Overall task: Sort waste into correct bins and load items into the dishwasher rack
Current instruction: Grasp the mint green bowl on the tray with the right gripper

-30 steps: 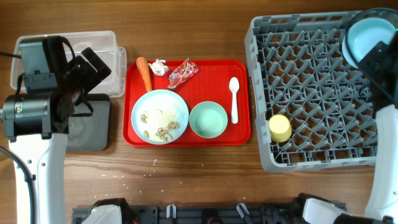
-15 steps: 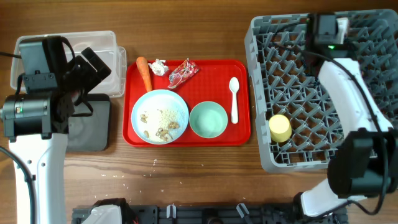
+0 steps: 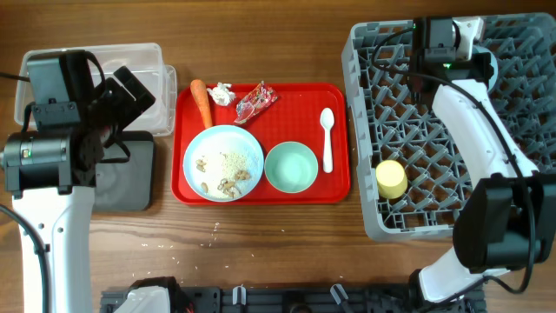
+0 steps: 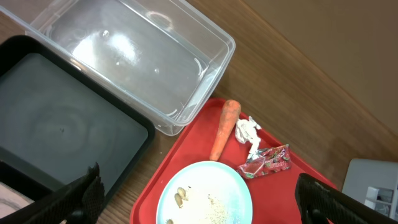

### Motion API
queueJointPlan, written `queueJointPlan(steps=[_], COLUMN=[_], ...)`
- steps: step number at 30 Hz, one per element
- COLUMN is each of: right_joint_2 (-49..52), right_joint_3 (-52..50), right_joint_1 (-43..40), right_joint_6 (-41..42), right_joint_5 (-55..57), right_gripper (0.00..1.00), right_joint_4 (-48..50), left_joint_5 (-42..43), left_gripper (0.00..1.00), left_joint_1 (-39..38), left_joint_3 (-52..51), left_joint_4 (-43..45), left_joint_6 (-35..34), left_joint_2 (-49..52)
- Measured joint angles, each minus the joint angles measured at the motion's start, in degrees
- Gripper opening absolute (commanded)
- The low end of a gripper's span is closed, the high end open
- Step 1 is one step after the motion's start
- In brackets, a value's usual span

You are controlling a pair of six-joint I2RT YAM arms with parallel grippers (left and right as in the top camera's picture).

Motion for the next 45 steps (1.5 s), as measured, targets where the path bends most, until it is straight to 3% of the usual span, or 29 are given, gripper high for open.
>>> queueJointPlan(steps=[7, 11, 13, 14, 15, 18, 23, 24, 29, 34, 39, 40, 41, 42, 44, 45], right_joint_2=[4.13, 5.09, 6.08, 6.19, 6.19, 5.92, -2.82, -6.91, -15.82, -12.04, -0.74, 1.49, 3.58, 6.01, 9.51, 10.60], right_joint_3=[0.02, 0.04, 0.04, 0.02, 0.02, 0.02, 0.26, 0.46, 2.34, 0.76, -1.77, -2.03, -2.23, -2.23, -2.40, -2.60], right_joint_1=[0.87, 5.84, 8.17, 9.05, 9.75, 10.36, 10.36, 10.34, 10.62, 17.88, 24.44, 24.57, 24.61, 24.61, 24.61, 24.61], right_joint_6=[0.02, 0.00, -0.02, -0.26, 0.42, 1.20, 1.77, 1.97, 4.28, 6.27, 10.97, 11.76, 12.33, 12.63, 13.18, 13.46], right_joint_5=[4.02, 3.76, 3.63, 3.04, 2.16, -0.61, -17.38, -25.31, -54.55, -71.06, -75.19, -75.49, -75.71, -75.93, -76.41, -76.76], right_gripper=[0.07, 0.08, 0.26, 0.51, 0.64, 0.70, 0.63, 0.59, 0.59, 0.59, 0.56, 0.52, 0.40, 0.17, 0.04, 0.04], right_joint_4=[-0.24, -2.29, -3.58, -4.59, -4.96, -6.45, -12.02, -13.73, -19.96, -25.40, -25.90, -25.86, -25.33, -24.76, -24.52, -24.48], left_joint_5=[0.00, 0.00, 0.00, 0.00, 0.00, 0.00, 0.00, 0.00, 0.00, 0.00, 0.00, 0.00, 0.02, 0.00, 0.00, 0.00], left_gripper=[1.00, 1.00, 1.00, 1.00, 1.00, 1.00, 1.00, 1.00, 1.00, 1.00, 1.00, 1.00, 1.00, 1.00, 1.00, 1.00], left_joint_1=[0.00, 0.00, 0.00, 0.00, 0.00, 0.00, 0.00, 0.00, 0.00, 0.00, 0.00, 0.00, 0.00, 0.00, 0.00, 0.00], left_joint_3=[0.00, 0.00, 0.00, 0.00, 0.00, 0.00, 0.00, 0.00, 0.00, 0.00, 0.00, 0.00, 0.00, 0.00, 0.00, 0.00], left_joint_4=[0.02, 0.02, 0.00, 0.02, 0.00, 0.02, 0.07, 0.02, 0.02, 0.02, 0.00, 0.02, 0.00, 0.00, 0.00, 0.02], left_joint_6=[0.00, 0.00, 0.00, 0.00, 0.00, 0.00, 0.00, 0.00, 0.00, 0.00, 0.00, 0.00, 0.00, 0.00, 0.00, 0.00], left_joint_2=[-0.02, -0.02, 0.00, 0.00, -0.02, 0.00, 0.00, 0.00, 0.00, 0.00, 0.00, 0.00, 0.00, 0.00, 0.00, 0.00])
